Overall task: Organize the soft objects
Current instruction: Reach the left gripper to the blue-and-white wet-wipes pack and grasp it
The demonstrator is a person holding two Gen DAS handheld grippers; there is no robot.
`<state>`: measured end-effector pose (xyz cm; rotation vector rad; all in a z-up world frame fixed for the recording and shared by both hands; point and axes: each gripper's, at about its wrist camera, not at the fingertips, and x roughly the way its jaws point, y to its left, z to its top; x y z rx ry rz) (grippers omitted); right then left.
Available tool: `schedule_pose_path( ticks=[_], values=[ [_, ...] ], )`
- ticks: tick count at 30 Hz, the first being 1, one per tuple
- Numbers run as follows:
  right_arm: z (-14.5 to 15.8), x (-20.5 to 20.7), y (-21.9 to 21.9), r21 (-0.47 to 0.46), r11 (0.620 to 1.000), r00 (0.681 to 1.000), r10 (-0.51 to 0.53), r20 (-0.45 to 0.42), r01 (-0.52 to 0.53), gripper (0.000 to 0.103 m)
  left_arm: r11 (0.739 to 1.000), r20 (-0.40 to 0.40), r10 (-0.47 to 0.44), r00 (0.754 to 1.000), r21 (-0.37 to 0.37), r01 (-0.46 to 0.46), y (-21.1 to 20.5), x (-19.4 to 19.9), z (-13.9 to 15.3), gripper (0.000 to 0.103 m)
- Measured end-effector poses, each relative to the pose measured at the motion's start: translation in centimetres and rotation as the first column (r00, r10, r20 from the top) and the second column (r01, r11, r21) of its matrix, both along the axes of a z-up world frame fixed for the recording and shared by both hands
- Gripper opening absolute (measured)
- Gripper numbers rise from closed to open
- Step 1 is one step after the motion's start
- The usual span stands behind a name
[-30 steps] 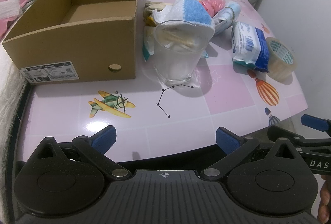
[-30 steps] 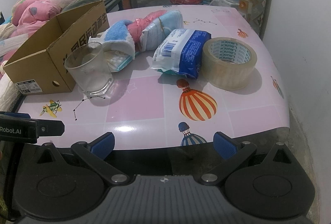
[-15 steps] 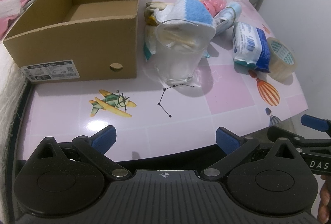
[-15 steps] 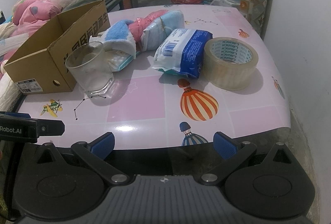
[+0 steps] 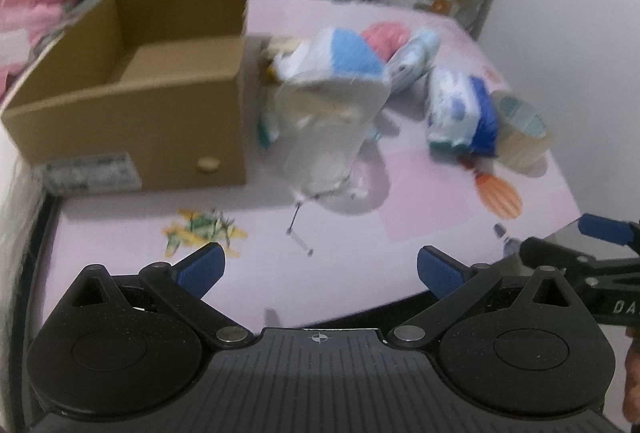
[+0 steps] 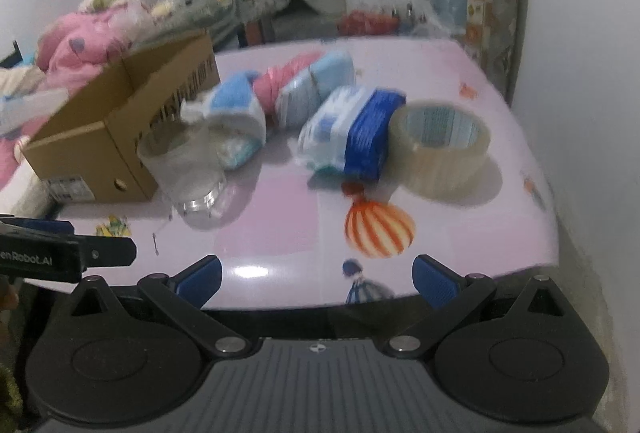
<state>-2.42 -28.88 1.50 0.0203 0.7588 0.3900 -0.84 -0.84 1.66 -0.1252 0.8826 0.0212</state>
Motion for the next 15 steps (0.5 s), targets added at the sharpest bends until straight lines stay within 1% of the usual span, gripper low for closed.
schedule_pose_path(
  ticks=[4,7,10,12,15],
  values=[
    [1.4,0.0,-1.3,0.047,0.999,0.996,-0.003,0.086,-0.001,0.055,0.999,0.082,-0.049,0.995,0.008,0.048,-0.6,0.2,1.1,0.103],
    [2.0,0.1,-2.3,0.091,0.996,0.988,-0.012,0.153,-0.002,0.055,0.996,0.135,-0.091,0.987,-0.01,0.093,-1.1,0.7,1.5,0.103],
    [2.4,0.6,-3.2,0.138,0.99,0.978,-0.033,0.208,0.004,0.055,0.99,0.165,-0.129,0.978,-0.03,0.135,-1.6,1.4,1.4,0.103],
    [2.9,1.3,-3.9,0.174,0.985,0.971,-0.051,0.233,0.01,0.055,0.986,0.18,-0.157,0.971,-0.029,0.165,-2.2,2.0,1.4,0.102],
    [4.0,2.9,-4.9,0.236,0.972,0.965,-0.062,0.254,0.001,0.055,0.974,0.203,-0.219,0.954,-0.016,0.227,-3.5,2.9,1.7,0.099]
  ],
)
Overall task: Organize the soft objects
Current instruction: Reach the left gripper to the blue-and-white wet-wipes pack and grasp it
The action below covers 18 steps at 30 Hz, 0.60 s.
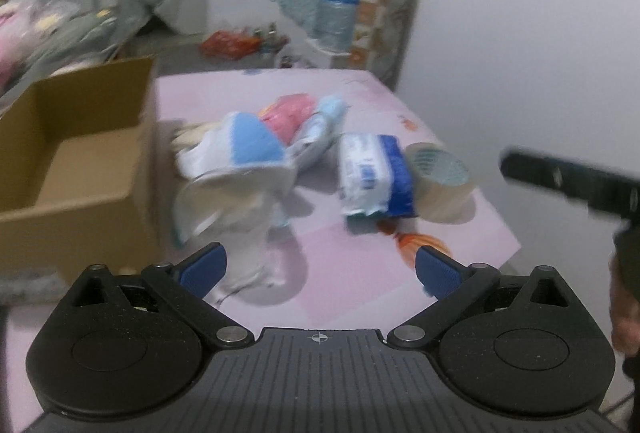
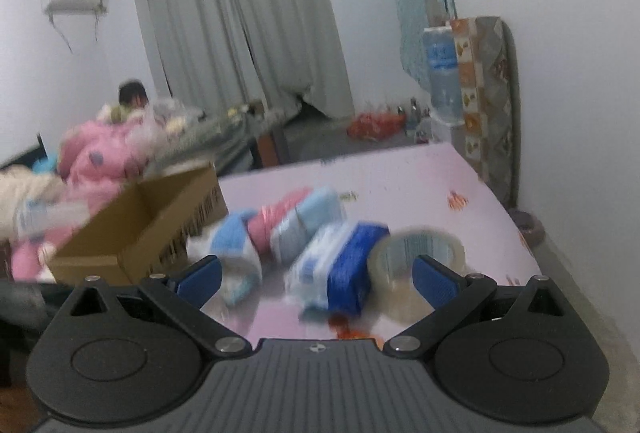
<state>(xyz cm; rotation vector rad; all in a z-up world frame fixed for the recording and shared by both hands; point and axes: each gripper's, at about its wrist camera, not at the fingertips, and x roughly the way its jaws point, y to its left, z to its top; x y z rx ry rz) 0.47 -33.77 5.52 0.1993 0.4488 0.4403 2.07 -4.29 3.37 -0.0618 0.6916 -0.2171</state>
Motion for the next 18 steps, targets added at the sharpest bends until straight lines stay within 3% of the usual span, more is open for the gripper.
schedule_pose_path(
  ticks=[5,7,10,18],
  values=[
    [1.6,4.5,-0.5,0.042,0.997,0.997,0.07,-0.017,-0.069,0.055,0.997,0.024,-0.079,0.997,0.024,0.079,-2.0,1.8,-0.1,0.092],
    [1.9,7.0,-0.3,0.048,0.993,0.993,0.111,-0.047,-0.109,0.055,0.994,0.026,-0.101,0.995,0.037,0.1,-3.0,2.7,-0.3,0.086],
    [1.8,10.7,-0.1,0.047,0.984,0.979,0.174,-0.102,-0.17,0.055,0.991,0.045,-0.122,0.991,0.064,0.119,-4.2,3.5,-0.5,0.083],
    [-1.0,20.5,0.0,0.07,0.962,0.907,0.272,-0.321,-0.263,0.055,0.982,0.03,-0.144,0.989,0.127,0.139,-7.2,6.5,-1.6,0.076]
  ],
)
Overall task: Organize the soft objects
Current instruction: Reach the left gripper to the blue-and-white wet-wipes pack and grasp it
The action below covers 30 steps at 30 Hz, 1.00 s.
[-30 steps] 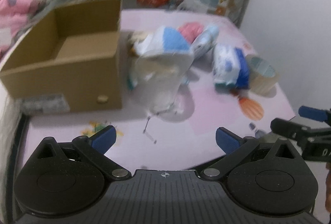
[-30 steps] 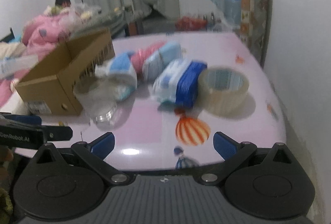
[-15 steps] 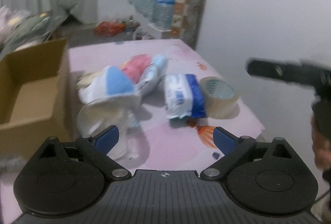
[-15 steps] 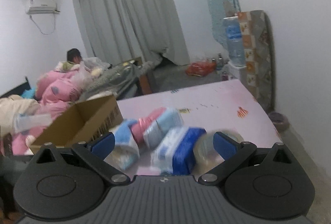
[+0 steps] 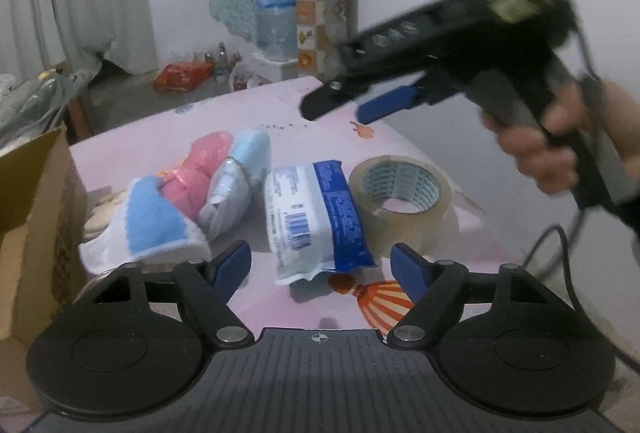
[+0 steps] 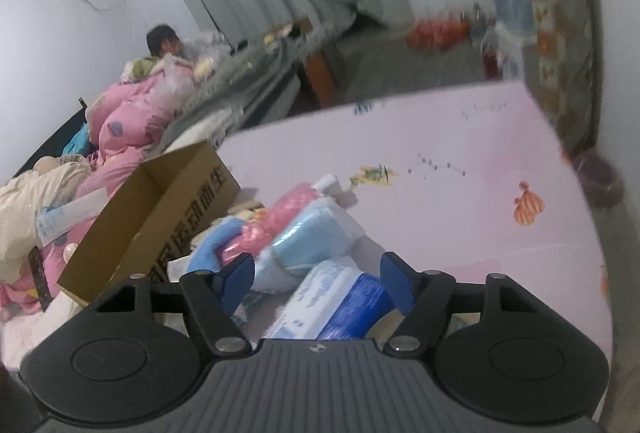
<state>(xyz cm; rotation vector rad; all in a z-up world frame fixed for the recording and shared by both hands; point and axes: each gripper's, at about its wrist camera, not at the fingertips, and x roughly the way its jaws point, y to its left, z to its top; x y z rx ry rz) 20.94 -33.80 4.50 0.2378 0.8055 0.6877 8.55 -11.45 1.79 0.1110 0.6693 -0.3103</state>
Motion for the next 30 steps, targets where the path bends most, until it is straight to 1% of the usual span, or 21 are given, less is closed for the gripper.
schedule_pose_path(
  ticks=[2,4,6,8,12,14,17,20,22,24,28,30],
  values=[
    [-1.0,2.6,-0.2,0.007,1.0,0.995,0.013,-0.096,-0.013,0.055,1.0,-0.025,-0.002,1.0,-0.003,0.002,-0.4,0.8,-0.4,0.076],
    [-2.0,4.7,-0.4,0.013,1.0,0.984,0.029,-0.174,-0.027,0.055,1.0,-0.04,0.004,0.999,-0.005,-0.004,-0.6,1.4,-0.7,0.076],
    [-2.8,6.5,-0.3,0.018,0.999,0.974,0.039,-0.223,-0.036,0.055,1.0,-0.057,0.007,0.998,-0.01,-0.007,-0.7,2.2,-1.2,0.076],
    [-3.9,8.1,-0.2,0.028,0.998,0.957,0.053,-0.285,-0.047,0.055,1.0,-0.071,0.009,0.997,-0.012,-0.01,-1.0,2.8,-1.4,0.076],
    [-6.1,10.8,0.0,0.058,0.997,0.91,0.072,-0.408,-0.052,0.056,1.0,-0.11,0.014,0.994,-0.009,-0.015,-1.4,4.3,-2.4,0.076],
    [-7.0,11.6,0.3,0.061,0.996,0.889,0.08,-0.451,-0.059,0.057,1.0,-0.129,0.018,0.991,-0.009,-0.019,-1.4,4.7,-2.8,0.076],
    [-8.0,12.6,0.8,0.086,0.993,0.853,0.116,-0.509,-0.083,0.061,1.0,-0.123,0.023,0.992,-0.001,-0.023,-1.3,5.1,-2.9,0.076],
    [-9.0,13.2,1.3,0.139,0.985,0.802,0.161,-0.575,-0.099,0.066,1.0,-0.119,0.023,0.993,0.006,-0.023,-1.3,5.0,-2.8,0.076],
    [-9.4,13.4,1.7,0.162,0.981,0.776,0.184,-0.603,-0.107,0.071,1.0,-0.122,0.026,0.992,0.004,-0.026,-1.1,5.0,-2.8,0.076],
    [-9.4,13.2,2.0,0.181,0.977,0.763,0.204,-0.614,-0.116,0.073,0.999,-0.124,0.032,0.992,0.006,-0.031,-1.0,4.9,-2.8,0.076],
    [-8.3,13.1,2.0,0.221,0.968,0.766,0.231,-0.6,-0.119,0.077,0.999,-0.14,0.05,0.989,0.008,-0.05,-0.9,5.1,-2.9,0.077],
    [-7.8,12.8,2.0,0.231,0.966,0.771,0.237,-0.591,-0.119,0.077,0.998,-0.145,0.056,0.988,0.002,-0.056,-0.8,5.2,-2.9,0.077]
  ],
)
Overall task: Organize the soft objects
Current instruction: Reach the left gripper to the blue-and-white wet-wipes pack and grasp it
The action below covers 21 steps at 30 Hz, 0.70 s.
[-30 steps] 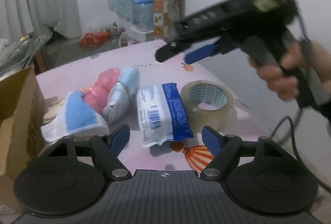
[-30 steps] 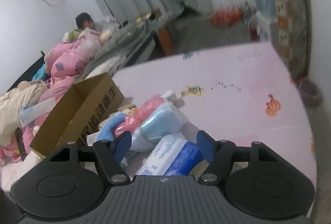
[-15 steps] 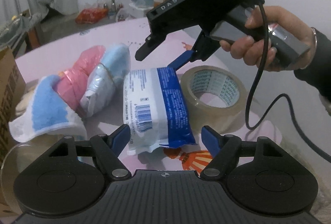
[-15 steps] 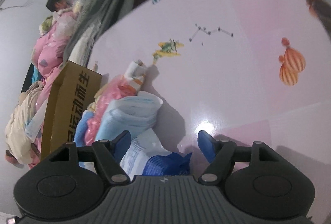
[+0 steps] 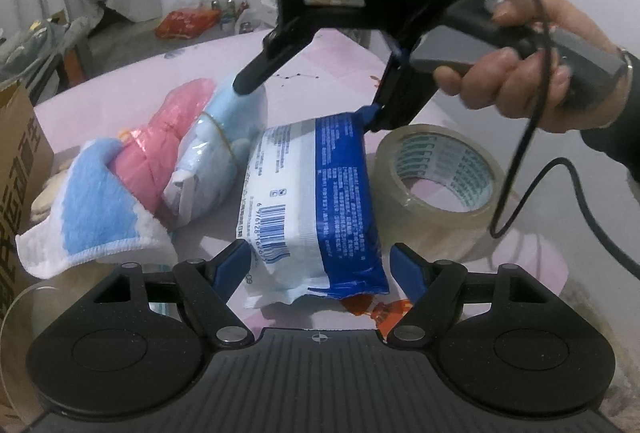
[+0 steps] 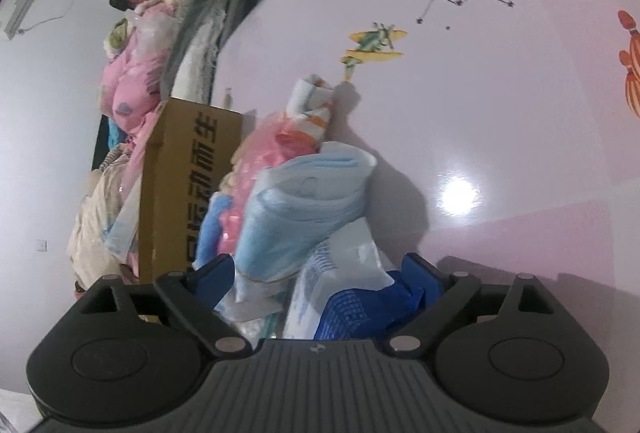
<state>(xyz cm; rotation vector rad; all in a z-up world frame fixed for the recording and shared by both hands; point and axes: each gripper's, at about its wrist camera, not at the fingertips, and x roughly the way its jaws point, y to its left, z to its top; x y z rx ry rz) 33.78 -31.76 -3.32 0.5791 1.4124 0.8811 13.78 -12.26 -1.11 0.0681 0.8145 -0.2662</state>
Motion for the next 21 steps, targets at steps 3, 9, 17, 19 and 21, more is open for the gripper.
schedule_pose_path(
  ticks=[3,9,17,19,21],
  values=[
    [0.6,-0.6,-0.1,0.009,1.0,1.0,-0.012,0.006,0.012,0.078,1.0,-0.004,0.01,1.0,-0.001,-0.01,-0.2,-0.2,0.2,0.077],
    [2.1,-2.3,-0.4,0.054,0.998,0.998,-0.028,0.047,0.026,0.082,1.0,-0.019,0.023,1.0,-0.009,-0.024,0.4,0.0,0.5,0.081],
    [3.2,-3.8,-0.5,0.134,0.99,0.998,-0.048,0.043,0.042,0.084,0.998,-0.057,0.055,0.997,-0.007,-0.055,1.0,1.0,0.4,0.085],
    [3.5,-4.2,-0.3,0.147,0.988,0.998,-0.048,0.048,0.04,0.084,0.998,-0.063,0.064,0.996,-0.011,-0.065,1.2,1.2,0.3,0.085],
    [3.8,-4.7,-0.2,0.158,0.987,0.997,-0.05,0.057,0.04,0.084,0.997,-0.067,0.072,0.995,-0.006,-0.072,1.3,1.3,0.3,0.086]
  ],
)
